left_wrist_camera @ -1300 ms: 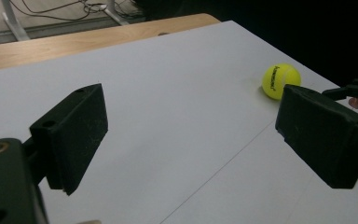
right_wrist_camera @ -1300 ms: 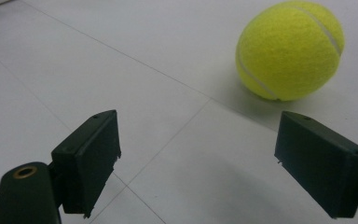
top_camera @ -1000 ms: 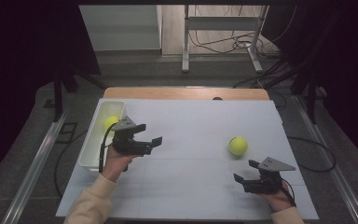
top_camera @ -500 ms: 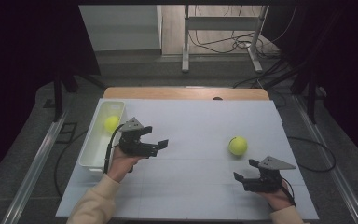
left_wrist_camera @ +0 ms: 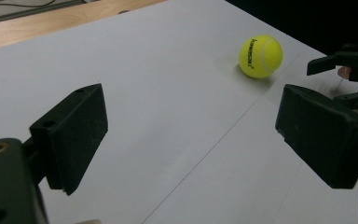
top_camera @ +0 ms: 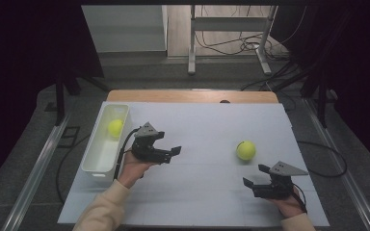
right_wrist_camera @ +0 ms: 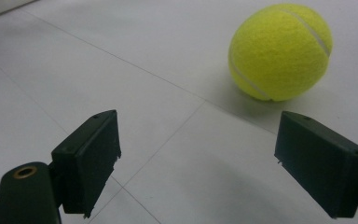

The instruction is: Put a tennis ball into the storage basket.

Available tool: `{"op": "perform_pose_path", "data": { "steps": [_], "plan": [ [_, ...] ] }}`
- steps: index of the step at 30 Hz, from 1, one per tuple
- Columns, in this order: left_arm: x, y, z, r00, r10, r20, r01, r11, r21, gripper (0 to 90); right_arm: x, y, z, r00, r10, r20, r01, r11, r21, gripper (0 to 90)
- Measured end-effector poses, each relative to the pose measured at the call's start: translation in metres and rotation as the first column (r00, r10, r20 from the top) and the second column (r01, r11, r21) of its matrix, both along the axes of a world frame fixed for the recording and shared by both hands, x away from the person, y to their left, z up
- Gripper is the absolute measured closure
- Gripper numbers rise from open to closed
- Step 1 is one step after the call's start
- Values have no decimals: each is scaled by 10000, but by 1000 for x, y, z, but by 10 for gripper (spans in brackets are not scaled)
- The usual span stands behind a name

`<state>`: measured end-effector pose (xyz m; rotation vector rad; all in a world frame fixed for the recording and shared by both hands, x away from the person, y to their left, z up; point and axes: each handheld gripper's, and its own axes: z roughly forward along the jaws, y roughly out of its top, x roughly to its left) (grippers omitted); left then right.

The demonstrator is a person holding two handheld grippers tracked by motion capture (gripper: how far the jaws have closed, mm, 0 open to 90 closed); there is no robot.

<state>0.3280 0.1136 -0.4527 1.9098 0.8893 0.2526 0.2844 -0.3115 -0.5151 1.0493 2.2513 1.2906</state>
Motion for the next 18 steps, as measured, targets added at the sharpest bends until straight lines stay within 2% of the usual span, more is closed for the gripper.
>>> {"op": "perform_pose_path", "data": {
  "steps": [3, 10, 18],
  "plan": [
    [-1, -5, 0, 9999, -89, 101, 87, 9999, 142, 96, 0, 1, 0, 10000, -3, -1, 3, 9999, -112, 148],
    [3, -19, -4, 9999, -155, -50, 157, 9994, 303, 96, 0, 3, 1, 9998, 176, 26, -176, 9998, 90, 149],
    [10, -36, -7, 9992, -373, -144, 377, 9989, 292, 96, 2, 2, 0, 9998, 193, -33, -193, 9997, 168, 148]
  ]
}}
